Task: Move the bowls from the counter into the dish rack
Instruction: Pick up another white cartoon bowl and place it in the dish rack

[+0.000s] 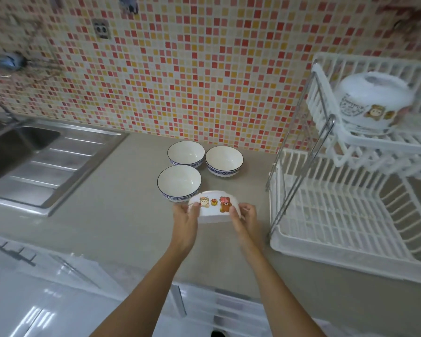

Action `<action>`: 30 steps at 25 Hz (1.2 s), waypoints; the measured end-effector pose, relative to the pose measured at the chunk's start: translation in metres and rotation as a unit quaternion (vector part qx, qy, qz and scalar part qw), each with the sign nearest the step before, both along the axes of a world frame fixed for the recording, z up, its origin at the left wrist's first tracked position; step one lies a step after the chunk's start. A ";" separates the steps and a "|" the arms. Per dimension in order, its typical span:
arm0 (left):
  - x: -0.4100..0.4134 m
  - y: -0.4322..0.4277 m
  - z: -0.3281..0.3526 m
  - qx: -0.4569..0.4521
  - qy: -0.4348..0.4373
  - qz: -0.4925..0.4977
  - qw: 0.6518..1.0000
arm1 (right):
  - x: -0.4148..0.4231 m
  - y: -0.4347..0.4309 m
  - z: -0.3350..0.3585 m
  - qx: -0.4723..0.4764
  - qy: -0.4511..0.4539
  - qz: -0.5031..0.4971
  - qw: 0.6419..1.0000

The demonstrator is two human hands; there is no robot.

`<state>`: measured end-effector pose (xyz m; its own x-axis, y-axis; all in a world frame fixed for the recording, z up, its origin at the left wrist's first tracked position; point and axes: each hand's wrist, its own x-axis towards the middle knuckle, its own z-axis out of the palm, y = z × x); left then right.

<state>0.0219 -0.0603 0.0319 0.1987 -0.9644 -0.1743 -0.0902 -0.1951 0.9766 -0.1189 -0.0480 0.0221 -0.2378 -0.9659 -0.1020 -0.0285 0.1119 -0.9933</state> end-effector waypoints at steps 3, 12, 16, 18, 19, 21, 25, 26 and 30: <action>0.000 0.010 0.039 -0.079 -0.012 0.023 0.997 | 0.004 0.011 0.037 -0.032 -0.023 0.034 0.999; -0.036 0.032 0.209 -0.367 0.006 0.028 0.930 | -0.036 0.040 0.221 -0.254 -0.002 0.111 0.961; -0.081 0.031 0.255 -0.431 -0.002 -0.047 0.901 | -0.090 0.047 0.264 -0.336 0.038 0.072 0.938; -0.109 0.023 0.271 -0.431 0.001 -0.098 0.897 | -0.132 0.048 0.280 -0.352 0.074 0.049 0.932; -0.125 0.019 0.276 -0.420 -0.016 -0.115 0.900 | -0.154 0.049 0.285 -0.351 0.096 0.038 0.931; -0.150 0.010 0.280 -0.388 -0.058 -0.141 0.909 | -0.191 0.049 0.291 -0.323 0.160 0.016 0.933; -0.204 0.001 0.278 -0.325 -0.055 -0.198 0.923 | -0.253 0.040 0.287 -0.228 0.264 0.007 0.937; -0.215 0.000 0.277 -0.309 -0.051 -0.198 0.929 | -0.263 0.035 0.285 -0.199 0.295 0.011 0.934; -0.236 0.000 0.271 -0.258 -0.080 -0.185 0.945 | -0.278 0.018 0.275 -0.128 0.401 0.017 0.907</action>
<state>-0.2138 -0.0607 0.3031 -0.1856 -0.9210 0.3425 -0.2126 0.3779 0.9011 -0.3967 -0.0300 0.2970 -0.1055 -0.9417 0.3195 -0.7524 -0.1345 -0.6449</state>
